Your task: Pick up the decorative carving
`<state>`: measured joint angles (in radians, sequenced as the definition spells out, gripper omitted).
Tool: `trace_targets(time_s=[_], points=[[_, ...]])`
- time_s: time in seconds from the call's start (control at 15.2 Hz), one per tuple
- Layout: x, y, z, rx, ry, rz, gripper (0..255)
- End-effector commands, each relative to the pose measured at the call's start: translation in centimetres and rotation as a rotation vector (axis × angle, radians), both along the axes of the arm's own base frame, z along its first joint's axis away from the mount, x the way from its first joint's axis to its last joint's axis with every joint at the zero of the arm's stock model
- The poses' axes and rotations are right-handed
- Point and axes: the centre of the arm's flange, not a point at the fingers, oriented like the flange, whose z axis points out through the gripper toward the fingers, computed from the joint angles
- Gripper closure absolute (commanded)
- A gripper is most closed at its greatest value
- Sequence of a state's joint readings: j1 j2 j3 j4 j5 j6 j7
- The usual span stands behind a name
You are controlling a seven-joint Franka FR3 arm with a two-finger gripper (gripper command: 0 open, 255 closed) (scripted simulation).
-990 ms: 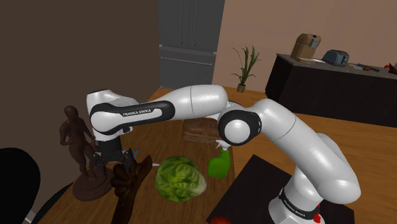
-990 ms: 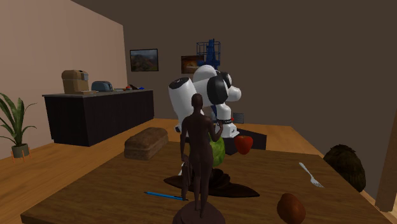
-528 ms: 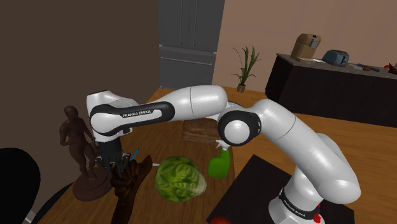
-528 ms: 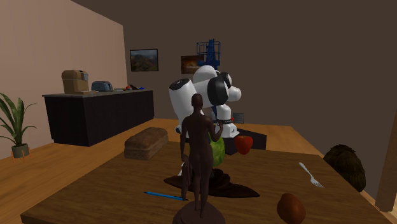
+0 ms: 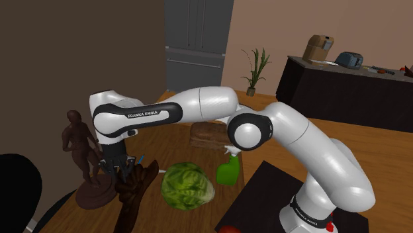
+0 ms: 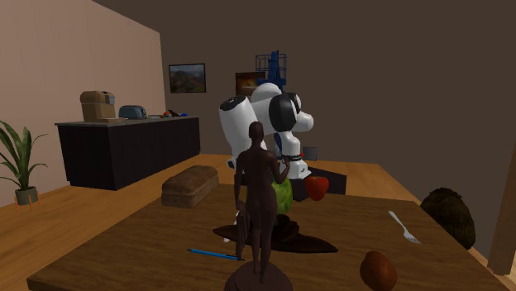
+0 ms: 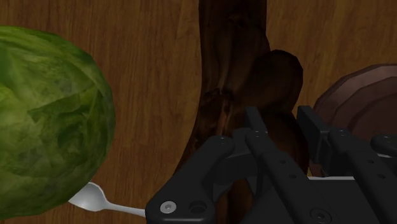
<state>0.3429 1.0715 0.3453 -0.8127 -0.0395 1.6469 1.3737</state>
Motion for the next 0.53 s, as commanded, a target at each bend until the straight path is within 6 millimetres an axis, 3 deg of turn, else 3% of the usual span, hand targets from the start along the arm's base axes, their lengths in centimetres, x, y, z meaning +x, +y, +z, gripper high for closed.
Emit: trace_targets(time_s=[0.0, 0.46], points=[[0.1, 0.1, 1.1, 0.001, -0.001, 0.0, 255], [0.1, 0.1, 4.8, 0.001, -0.001, 0.0, 255]])
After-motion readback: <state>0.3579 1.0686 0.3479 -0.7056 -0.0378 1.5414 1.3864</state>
